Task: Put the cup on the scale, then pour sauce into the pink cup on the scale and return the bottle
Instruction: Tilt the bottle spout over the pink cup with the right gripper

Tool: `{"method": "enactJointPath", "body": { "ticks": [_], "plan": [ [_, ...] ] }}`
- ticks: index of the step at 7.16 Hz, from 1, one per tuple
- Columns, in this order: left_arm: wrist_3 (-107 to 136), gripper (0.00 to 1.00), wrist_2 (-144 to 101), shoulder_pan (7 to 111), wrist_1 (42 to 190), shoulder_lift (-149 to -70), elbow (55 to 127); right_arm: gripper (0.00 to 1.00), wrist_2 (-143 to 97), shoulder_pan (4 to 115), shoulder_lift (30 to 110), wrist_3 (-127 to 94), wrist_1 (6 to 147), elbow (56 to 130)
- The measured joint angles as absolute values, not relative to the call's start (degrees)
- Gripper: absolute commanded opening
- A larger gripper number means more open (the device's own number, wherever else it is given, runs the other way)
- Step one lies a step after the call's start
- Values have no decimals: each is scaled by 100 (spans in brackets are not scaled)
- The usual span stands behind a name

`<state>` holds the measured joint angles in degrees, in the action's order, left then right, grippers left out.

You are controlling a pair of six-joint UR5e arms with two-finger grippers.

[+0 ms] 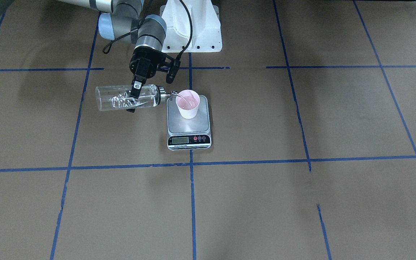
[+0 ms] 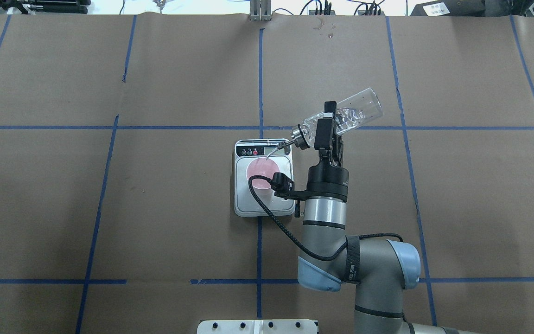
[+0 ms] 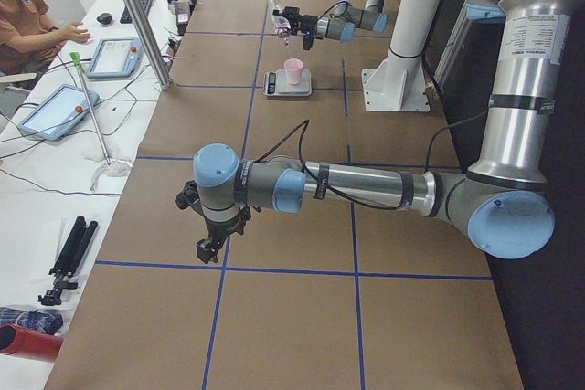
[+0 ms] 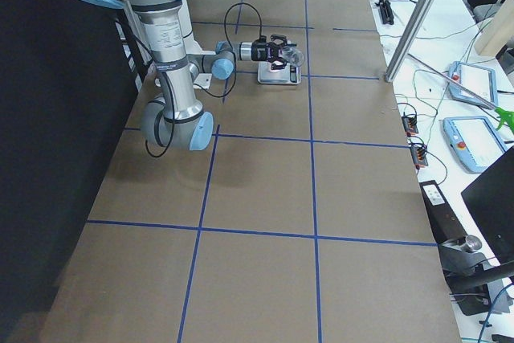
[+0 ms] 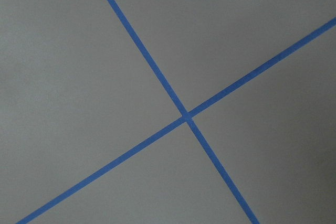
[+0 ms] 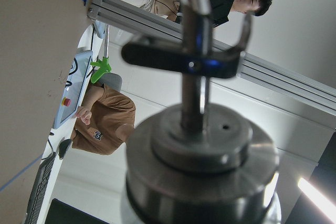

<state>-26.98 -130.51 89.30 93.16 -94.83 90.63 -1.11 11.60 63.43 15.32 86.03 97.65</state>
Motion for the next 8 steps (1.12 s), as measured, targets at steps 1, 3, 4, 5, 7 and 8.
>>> {"method": "enactJointPath", "body": {
  "ticks": [1, 3, 4, 5, 7, 8],
  "plan": [
    [-2698, 100, -13051, 8930, 9317, -9483, 9062, 0, -110, 1163, 6323, 1544, 8541, 9765],
    [-2698, 100, -13052, 8930, 9315, -9486, 9070, 0, -165, 1167, 6298, 1479, 8307, 9759],
    [-2698, 100, -13054, 8930, 9311, -9492, 9078, 0, -221, 1169, 6297, 1423, 8190, 9751],
    [-2698, 100, -13056, 8932, 9304, -9513, 9083, 0, -272, 1169, 6298, 1319, 8098, 9742],
    [-2698, 100, -13053, 8937, 9292, -9556, 9090, 0, -431, 1169, 6310, 827, 8041, 9708],
    [-2698, 100, -13052, 8938, 9288, -9562, 9097, 0, -504, 1169, 6315, 516, 8036, 9660]
  ]
}}
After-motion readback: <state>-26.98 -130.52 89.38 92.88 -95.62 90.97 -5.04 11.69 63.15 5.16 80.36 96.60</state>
